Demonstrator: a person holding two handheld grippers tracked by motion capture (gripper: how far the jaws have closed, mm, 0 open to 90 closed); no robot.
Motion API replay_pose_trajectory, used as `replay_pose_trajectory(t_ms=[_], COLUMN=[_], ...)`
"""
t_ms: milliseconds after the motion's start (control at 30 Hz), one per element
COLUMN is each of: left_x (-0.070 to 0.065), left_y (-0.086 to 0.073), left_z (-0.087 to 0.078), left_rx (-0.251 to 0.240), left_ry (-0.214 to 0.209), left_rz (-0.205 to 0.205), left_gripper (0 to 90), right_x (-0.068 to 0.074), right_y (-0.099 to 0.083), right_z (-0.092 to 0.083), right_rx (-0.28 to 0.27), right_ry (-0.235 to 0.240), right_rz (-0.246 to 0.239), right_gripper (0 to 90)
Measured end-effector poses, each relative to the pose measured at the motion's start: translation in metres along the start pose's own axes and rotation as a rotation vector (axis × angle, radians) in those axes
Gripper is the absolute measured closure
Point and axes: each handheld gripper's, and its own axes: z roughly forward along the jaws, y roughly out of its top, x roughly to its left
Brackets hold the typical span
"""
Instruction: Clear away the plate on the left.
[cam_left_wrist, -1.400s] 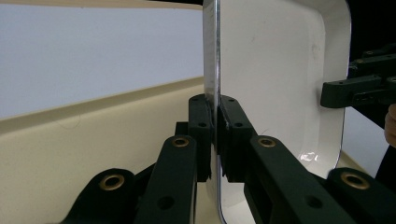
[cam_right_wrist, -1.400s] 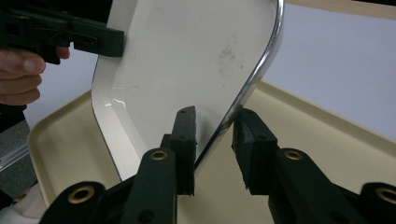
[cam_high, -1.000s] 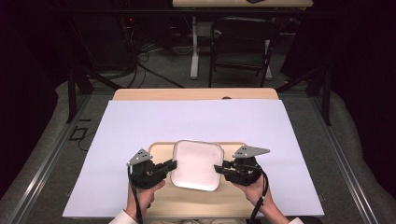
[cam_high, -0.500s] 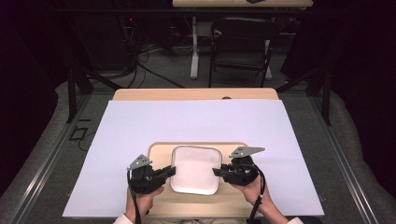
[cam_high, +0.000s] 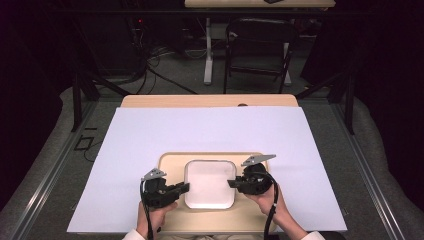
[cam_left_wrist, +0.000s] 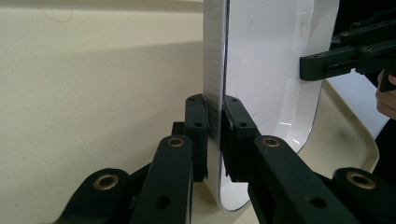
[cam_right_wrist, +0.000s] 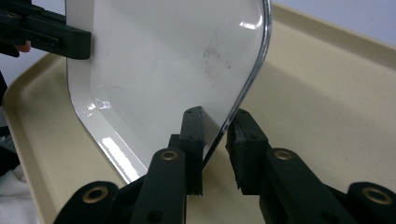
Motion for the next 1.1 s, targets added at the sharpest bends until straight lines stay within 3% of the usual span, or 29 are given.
replay_pose_trajectory(t_ms=[367, 1100], left_x=[0.007, 0.01], left_y=[0.0, 0.002], left_z=[0.005, 0.016], left_rx=[0.026, 0.043], left_ry=[0.03, 0.107], left_rz=[-0.026, 0.019], left_gripper=[80.8, 78.7], right_x=[-0.004, -0.01], right_y=[0.006, 0.006], right_z=[0.01, 0.025], right_rx=[0.012, 0.073], right_ry=[0.005, -0.02], right_rz=[0.008, 0.013], right_gripper=[74.8, 68.4])
